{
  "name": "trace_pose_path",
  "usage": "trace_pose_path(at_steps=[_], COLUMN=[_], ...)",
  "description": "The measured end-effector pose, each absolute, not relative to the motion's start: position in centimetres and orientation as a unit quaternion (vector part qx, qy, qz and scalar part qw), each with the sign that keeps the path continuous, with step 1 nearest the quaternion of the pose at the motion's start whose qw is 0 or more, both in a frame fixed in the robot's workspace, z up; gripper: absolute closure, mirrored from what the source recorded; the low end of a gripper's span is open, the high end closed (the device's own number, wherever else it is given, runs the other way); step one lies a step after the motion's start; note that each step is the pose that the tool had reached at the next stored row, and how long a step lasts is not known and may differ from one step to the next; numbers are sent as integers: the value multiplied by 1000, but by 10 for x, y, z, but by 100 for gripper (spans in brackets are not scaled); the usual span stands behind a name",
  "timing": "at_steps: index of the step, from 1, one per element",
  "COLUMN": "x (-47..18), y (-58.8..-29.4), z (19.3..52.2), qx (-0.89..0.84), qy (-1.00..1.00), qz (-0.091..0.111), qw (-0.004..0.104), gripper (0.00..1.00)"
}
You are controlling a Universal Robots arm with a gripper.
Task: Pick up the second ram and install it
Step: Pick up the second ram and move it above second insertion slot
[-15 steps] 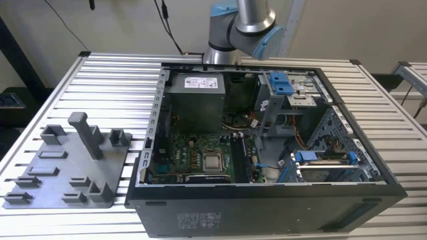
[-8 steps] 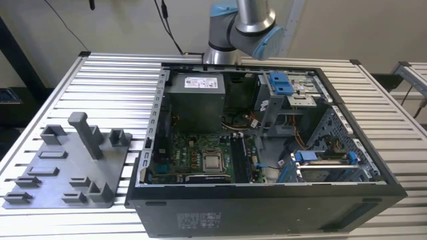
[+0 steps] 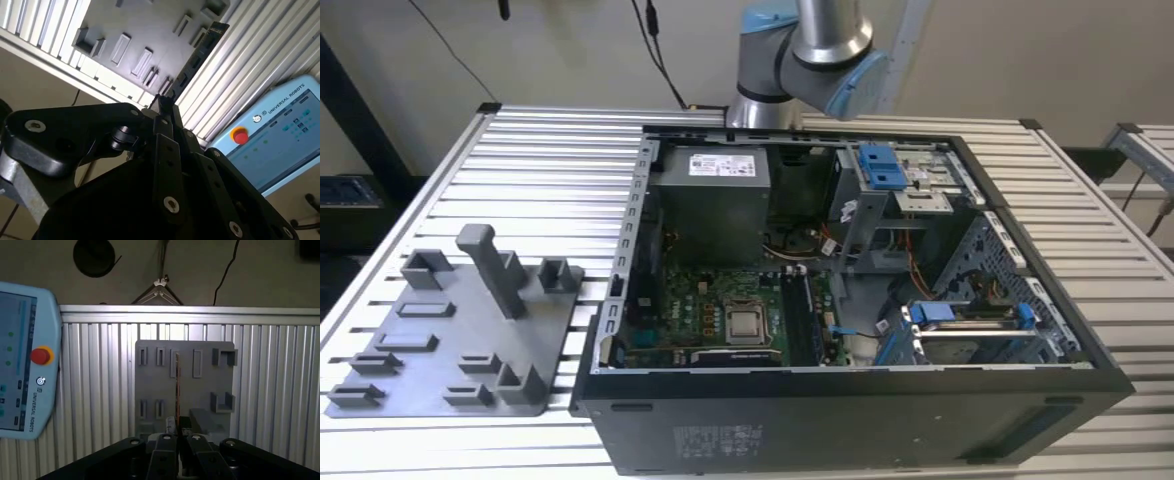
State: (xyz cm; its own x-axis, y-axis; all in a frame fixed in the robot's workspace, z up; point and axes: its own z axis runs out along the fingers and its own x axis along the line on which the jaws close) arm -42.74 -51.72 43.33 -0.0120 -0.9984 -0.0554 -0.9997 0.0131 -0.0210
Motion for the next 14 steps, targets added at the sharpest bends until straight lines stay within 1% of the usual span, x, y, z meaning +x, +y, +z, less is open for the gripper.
trace_pose_path(at_steps=[14], x=[-364], y=[-517], z=[433], qx=[-702], qy=[711], qz=[20], qw=[19], gripper=[86])
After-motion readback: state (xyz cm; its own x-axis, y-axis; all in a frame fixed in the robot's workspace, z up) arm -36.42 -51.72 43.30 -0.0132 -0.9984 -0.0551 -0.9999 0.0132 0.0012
